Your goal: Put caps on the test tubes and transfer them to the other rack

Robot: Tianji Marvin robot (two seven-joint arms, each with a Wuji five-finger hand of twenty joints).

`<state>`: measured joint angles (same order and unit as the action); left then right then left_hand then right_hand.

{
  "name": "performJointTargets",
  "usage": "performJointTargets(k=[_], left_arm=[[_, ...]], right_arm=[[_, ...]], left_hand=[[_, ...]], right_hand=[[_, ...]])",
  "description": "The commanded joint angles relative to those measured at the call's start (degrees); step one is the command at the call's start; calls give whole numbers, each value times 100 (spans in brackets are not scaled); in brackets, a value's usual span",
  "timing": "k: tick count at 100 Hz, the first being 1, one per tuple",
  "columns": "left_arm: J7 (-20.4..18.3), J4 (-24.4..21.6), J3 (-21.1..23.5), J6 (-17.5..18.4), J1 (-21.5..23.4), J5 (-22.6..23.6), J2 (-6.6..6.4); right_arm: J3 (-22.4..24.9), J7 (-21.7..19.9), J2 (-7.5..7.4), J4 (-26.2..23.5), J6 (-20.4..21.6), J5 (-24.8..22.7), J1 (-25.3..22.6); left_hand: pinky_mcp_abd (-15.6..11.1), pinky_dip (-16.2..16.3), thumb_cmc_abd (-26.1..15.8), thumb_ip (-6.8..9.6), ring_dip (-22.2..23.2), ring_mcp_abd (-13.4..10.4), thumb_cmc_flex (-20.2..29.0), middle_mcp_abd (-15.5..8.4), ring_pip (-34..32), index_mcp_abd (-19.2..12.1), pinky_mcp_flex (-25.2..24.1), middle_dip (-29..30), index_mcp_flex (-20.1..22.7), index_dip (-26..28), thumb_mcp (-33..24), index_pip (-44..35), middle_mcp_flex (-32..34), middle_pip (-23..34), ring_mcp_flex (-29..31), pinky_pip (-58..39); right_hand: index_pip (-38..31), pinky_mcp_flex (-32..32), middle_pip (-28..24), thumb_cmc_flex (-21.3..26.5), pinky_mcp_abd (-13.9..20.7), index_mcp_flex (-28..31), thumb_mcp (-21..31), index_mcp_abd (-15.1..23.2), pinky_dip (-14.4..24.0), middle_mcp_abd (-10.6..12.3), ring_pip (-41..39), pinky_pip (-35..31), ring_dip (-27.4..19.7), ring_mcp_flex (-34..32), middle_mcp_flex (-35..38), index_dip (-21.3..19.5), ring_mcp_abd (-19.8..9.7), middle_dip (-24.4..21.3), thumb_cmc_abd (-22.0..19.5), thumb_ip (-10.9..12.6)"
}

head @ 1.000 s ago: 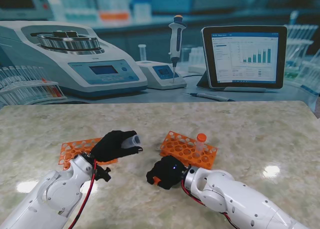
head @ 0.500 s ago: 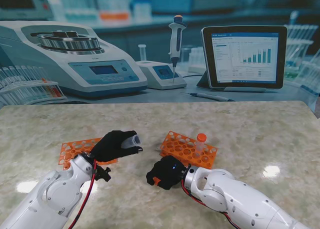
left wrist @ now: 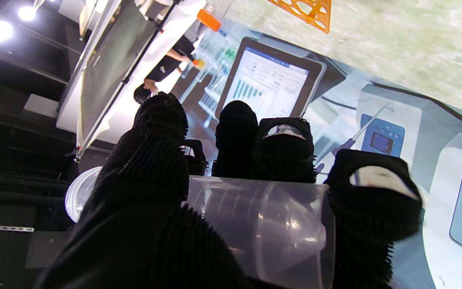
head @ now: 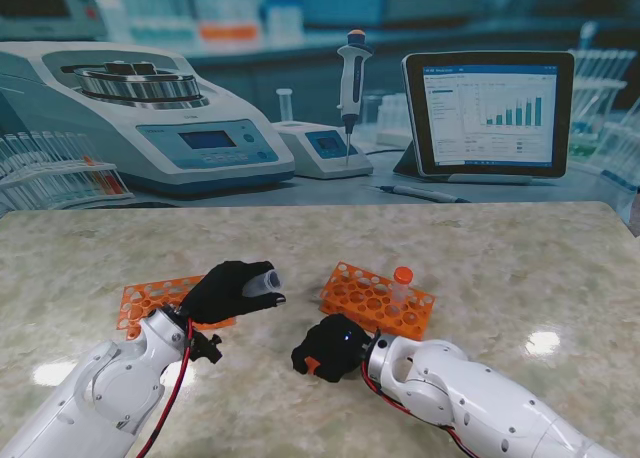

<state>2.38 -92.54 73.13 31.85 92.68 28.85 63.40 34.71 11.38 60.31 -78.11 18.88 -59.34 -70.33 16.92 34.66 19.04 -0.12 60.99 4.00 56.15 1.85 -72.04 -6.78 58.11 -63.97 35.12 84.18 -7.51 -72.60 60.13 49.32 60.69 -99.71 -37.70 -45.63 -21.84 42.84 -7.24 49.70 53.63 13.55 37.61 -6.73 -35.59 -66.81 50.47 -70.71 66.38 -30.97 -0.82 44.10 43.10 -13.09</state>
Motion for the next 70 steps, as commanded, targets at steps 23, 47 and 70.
performJointTargets(k=[23,47,70], left_arm=[[-21,-22,0,-5,13,7,-10],[-18,-18,7,0,17,7,-9],[-9,-10,15,9,18,9,-8]], right_arm=[[-249,-42,44,171,28,138,126],[-490,-145,61,306,68,266,292],[-638,-311,55,362,158,366,405]], left_hand=[[-166,-133,-280,-56,-59,-79,18,-191,21,-338,123,42,72,286,3,-427,28,-69,69,-531],[-166,-133,-280,-57,-59,-79,15,-191,21,-338,123,42,69,285,4,-428,29,-68,69,-531],[-166,-133,-284,-57,-59,-79,14,-194,21,-344,123,42,67,285,2,-427,29,-67,69,-531]], right_hand=[[-307,-26,-442,844,65,364,879,-34,-60,893,-161,-132,-46,-152,501,-197,-144,87,-235,326],[-302,-20,-439,844,68,361,875,-32,-59,872,-155,-128,-46,-139,486,-204,-139,90,-256,325],[-263,1,-440,862,79,349,867,-50,-59,894,-147,-118,-41,-127,470,-190,-141,102,-304,327]])
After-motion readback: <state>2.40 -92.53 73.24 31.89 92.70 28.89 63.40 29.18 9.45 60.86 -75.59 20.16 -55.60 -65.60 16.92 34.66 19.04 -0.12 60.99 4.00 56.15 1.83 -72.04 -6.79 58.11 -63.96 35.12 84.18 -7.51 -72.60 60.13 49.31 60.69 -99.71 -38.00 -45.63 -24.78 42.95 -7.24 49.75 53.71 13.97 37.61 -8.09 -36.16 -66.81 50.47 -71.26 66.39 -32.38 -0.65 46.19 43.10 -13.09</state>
